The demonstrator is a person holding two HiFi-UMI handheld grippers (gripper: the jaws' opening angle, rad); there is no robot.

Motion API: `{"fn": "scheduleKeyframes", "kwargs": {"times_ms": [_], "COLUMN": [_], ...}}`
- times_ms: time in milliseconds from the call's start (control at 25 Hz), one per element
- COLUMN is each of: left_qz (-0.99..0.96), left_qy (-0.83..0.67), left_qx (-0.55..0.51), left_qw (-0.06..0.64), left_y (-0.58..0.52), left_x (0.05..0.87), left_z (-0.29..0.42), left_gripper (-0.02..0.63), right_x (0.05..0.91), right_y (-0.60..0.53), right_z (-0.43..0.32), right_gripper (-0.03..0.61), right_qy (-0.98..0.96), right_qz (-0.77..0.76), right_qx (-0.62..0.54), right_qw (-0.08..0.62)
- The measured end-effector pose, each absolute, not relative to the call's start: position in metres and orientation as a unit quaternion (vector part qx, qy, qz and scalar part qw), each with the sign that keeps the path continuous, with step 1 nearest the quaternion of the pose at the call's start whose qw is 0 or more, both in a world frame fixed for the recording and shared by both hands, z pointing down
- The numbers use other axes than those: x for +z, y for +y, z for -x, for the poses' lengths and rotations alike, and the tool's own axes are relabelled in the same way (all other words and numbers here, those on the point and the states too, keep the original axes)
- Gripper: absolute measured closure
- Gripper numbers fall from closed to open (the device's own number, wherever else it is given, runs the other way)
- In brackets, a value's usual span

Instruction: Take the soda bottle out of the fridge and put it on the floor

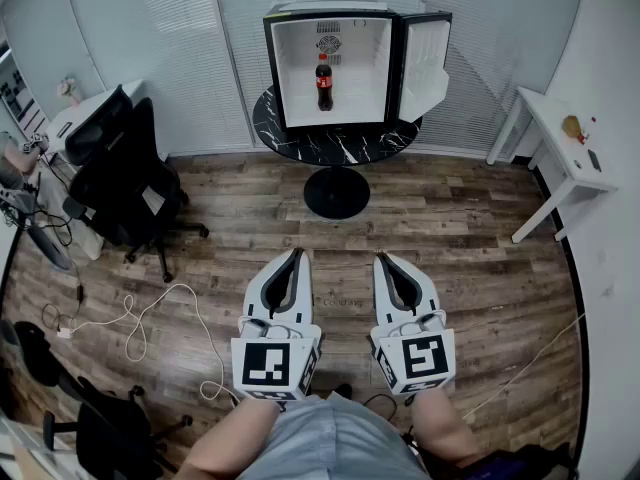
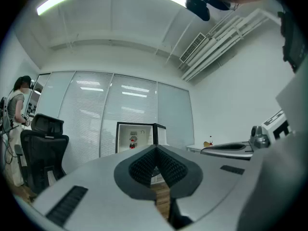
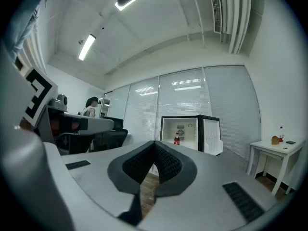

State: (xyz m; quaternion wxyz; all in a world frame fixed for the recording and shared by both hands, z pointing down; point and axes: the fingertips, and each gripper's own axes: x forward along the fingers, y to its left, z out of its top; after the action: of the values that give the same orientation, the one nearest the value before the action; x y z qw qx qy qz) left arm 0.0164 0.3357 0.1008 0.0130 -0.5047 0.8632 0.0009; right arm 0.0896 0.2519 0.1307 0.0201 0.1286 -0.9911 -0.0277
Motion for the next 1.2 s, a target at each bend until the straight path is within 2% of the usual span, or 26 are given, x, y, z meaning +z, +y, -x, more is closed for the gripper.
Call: {"fn": "scheduleKeyframes", "kwargs": {"times_ms": [280, 520, 880, 1200], "left_qz": [0.501, 0.494, 0.488, 0.506], "left_qy": [0.865, 0.87, 0.873, 0.862], "left_qx": [0.006, -0.005, -0.004, -0.002], "left_qw": [0.003, -0.01, -0.022, -0.011], "left_y": [0.324, 0.314, 0.264, 0.205], "left_x": [0.107, 0.12, 0.14, 0.135], "left_z": [-0.019, 0.011, 0.125, 0.228], "left_gripper": [0.603, 0.603, 0.603, 0.603], "right_x": [0.138, 0.151, 0.181, 0.168], "right_y": [0.238, 0.219, 0.165, 0.107], "right_z": [-0.092, -0.065, 0.035, 0.148], "right_gripper": [0.565, 0.565, 0.565, 0.565], "right_qy": [-0.993, -0.992, -0.99, -0.988], "right_qz": [-0.119, -0.121, -0.128, -0.144], "right_qx": [-0.01, 0.0, 0.005, 0.001], "right_qw": [0.016, 0.025, 0.061, 0.058]}}
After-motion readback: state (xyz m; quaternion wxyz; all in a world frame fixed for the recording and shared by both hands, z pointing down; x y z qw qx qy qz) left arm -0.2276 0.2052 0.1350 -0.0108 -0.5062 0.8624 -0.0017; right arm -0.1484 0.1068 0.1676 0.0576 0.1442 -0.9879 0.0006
